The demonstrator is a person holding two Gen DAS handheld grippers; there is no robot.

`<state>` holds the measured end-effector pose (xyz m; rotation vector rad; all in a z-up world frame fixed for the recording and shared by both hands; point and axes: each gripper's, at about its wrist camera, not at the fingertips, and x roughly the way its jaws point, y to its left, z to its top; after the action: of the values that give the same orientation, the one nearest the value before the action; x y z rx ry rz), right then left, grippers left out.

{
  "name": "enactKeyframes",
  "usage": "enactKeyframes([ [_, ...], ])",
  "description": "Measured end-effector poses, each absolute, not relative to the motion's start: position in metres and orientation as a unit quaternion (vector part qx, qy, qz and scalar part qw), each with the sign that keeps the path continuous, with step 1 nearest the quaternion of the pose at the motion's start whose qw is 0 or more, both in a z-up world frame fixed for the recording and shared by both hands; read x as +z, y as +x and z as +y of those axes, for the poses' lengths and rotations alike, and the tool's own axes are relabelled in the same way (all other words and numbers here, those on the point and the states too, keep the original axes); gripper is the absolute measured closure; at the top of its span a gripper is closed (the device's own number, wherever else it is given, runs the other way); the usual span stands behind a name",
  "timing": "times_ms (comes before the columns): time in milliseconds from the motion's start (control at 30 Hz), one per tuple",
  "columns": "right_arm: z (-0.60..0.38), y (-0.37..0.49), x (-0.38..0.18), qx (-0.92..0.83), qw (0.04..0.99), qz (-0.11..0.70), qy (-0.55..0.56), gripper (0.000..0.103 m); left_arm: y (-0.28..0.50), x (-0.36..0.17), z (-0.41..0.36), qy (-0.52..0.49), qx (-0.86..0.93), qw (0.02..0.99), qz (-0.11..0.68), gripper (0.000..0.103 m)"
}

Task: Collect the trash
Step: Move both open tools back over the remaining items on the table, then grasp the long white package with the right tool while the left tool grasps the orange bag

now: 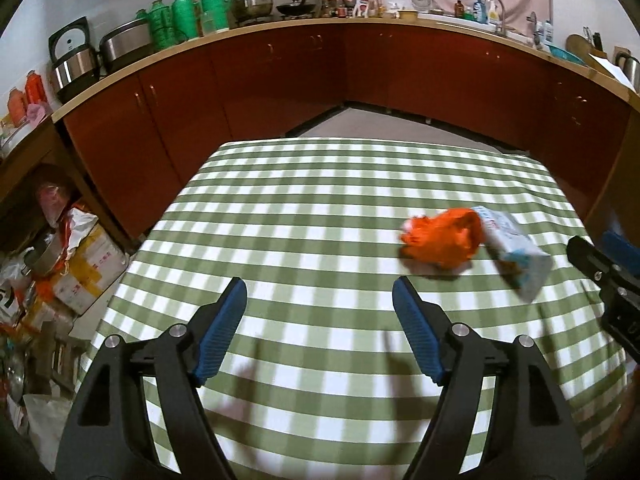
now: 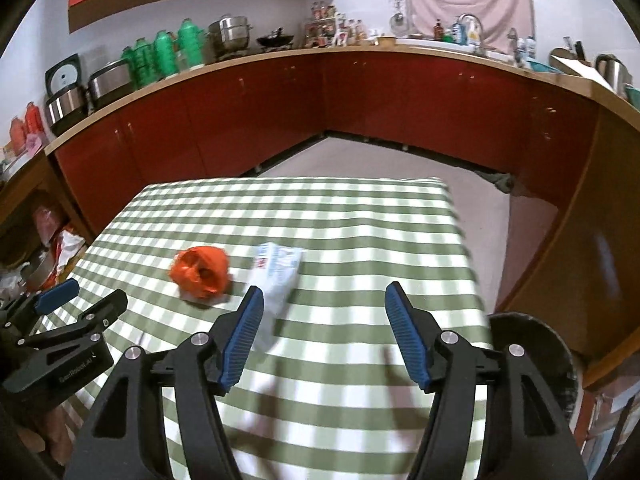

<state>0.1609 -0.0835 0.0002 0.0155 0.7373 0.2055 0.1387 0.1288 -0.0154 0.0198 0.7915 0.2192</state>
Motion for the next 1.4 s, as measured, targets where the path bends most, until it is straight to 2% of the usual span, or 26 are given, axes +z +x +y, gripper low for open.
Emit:
enactKeyframes([
  [833,-0.029,0.184,-0.018,0.12,0.903,0.413,-0.021,0.041,0.147,-0.028,0.172,-0.017,0.117,0.909,0.399,0.028],
  [900,-0.029,0.185,-0.02,0.119,0.9,0.418,-0.023,0.042,0.147,-0.029,0.173,-0.018,0.115,0.909,0.4,0.028],
  [1000,-0.028,0.188,-0.024,0.122,0.896,0.427,-0.022,0.057,0.148,-0.03,0.17,-0.018,0.111,0.909,0.401,0.028],
  [1033,-0.027,0.189,-0.025,0.124,0.894,0.43,-0.021,0.065,0.148,-0.031,0.169,-0.018,0.11,0.909,0.401,0.028],
  [1400,-0.044,0.189,-0.018,0.114,0.904,0.412,-0.018,0.066,0.155,-0.028,0.149,-0.017,0.091,0.912,0.399,0.028],
])
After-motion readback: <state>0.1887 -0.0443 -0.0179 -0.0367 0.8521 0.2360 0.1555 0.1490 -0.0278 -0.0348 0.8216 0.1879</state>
